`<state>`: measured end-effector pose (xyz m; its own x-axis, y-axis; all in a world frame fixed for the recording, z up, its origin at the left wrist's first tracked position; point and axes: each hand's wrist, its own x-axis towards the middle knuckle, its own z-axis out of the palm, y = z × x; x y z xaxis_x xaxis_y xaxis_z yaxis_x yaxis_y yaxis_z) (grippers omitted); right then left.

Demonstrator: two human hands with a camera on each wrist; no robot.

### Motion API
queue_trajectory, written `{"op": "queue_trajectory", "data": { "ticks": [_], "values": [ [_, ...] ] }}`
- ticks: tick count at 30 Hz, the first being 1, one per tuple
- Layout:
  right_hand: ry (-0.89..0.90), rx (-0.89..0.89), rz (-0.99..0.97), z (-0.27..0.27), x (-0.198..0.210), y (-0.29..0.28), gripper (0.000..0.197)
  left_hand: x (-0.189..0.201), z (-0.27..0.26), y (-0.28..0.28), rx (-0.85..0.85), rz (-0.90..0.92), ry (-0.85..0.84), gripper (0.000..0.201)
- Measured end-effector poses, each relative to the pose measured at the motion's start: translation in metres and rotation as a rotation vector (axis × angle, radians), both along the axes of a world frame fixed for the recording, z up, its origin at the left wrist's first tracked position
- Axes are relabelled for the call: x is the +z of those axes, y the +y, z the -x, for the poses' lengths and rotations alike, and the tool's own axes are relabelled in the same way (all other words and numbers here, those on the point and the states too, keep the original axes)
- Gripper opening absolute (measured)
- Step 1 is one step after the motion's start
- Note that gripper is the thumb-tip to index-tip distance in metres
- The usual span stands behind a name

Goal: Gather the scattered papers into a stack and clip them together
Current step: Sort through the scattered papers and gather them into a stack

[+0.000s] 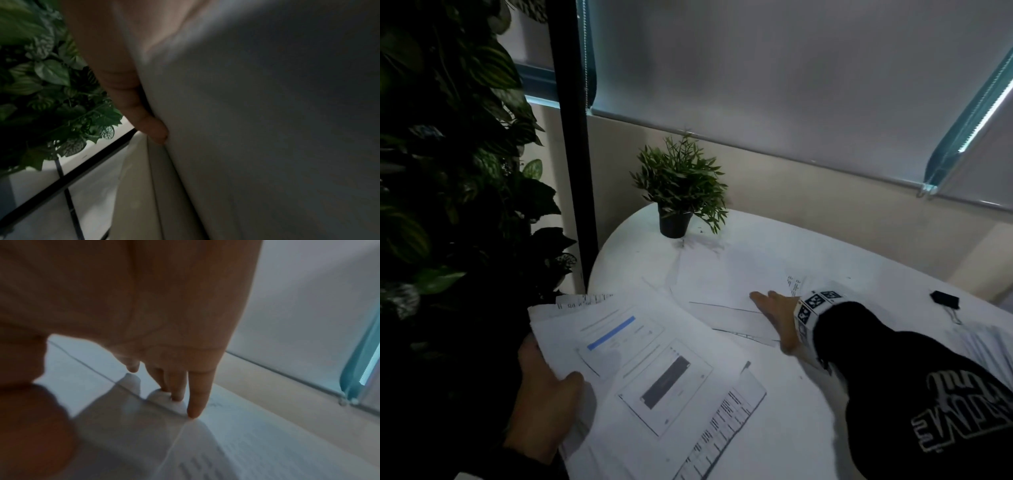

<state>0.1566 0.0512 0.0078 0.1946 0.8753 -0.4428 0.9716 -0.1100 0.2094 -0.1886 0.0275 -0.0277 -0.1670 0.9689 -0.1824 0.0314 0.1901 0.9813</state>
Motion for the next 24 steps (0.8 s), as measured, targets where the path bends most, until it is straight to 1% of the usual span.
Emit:
{"op": "queue_trajectory", "data": {
  "ticks": [1, 3, 5, 8, 10, 12, 13, 16, 17, 19, 21, 23, 24],
  "values": [
    [-0.009, 0.013, 0.01, -0.001, 0.0, 0.0, 0.104, 0.0, 0.002, 0.001, 0.013, -0.025, 0.005, 0.083],
    [-0.01, 0.032, 0.002, -0.001, 0.001, 0.004, 0.099, 0.0, 0.004, 0.001, 0.009, -0.078, -0.023, 0.086],
    [-0.036, 0.017, -0.035, 0.004, -0.004, 0.004, 0.094, -0.002, 0.003, 0.003, 0.004, -0.123, -0.024, 0.085],
    [-0.057, -0.027, -0.08, 0.013, -0.012, -0.002, 0.089, -0.006, 0.001, 0.004, 0.056, -0.175, -0.006, 0.084],
    [-0.065, -0.016, -0.067, 0.017, -0.011, -0.004, 0.088, -0.002, -0.001, 0.001, 0.076, -0.188, 0.012, 0.084],
    [-0.096, 0.036, -0.063, 0.02, -0.005, -0.004, 0.088, 0.001, -0.004, -0.003, 0.043, -0.194, 0.042, 0.084],
    [-0.124, 0.067, -0.082, 0.023, -0.003, -0.003, 0.082, 0.003, -0.005, -0.005, 0.009, -0.19, 0.065, 0.08],
    [-0.19, 0.104, -0.17, 0.032, 0.004, -0.005, 0.045, 0.005, -0.007, -0.009, -0.065, -0.158, 0.125, 0.06],
    [-0.2, 0.081, -0.195, 0.035, 0.005, -0.006, 0.036, 0.004, -0.006, -0.009, -0.065, -0.143, 0.13, 0.056],
    [-0.172, 0.011, -0.245, 0.037, 0.011, -0.008, 0.028, 0.003, -0.005, -0.007, -0.045, -0.11, 0.108, 0.052],
    [-0.067, -0.152, -0.399, 0.035, 0.03, -0.012, 0.025, -0.001, -0.003, -0.005, -0.035, -0.085, 0.066, 0.049],
    [0.099, -0.322, -0.673, 0.032, 0.055, -0.017, 0.023, -0.007, -0.003, -0.004, -0.051, -0.064, 0.03, 0.047],
    [0.204, -0.372, -0.83, 0.033, 0.068, -0.02, 0.021, -0.009, -0.004, -0.003, -0.069, -0.048, 0.01, 0.047]
  ]
}}
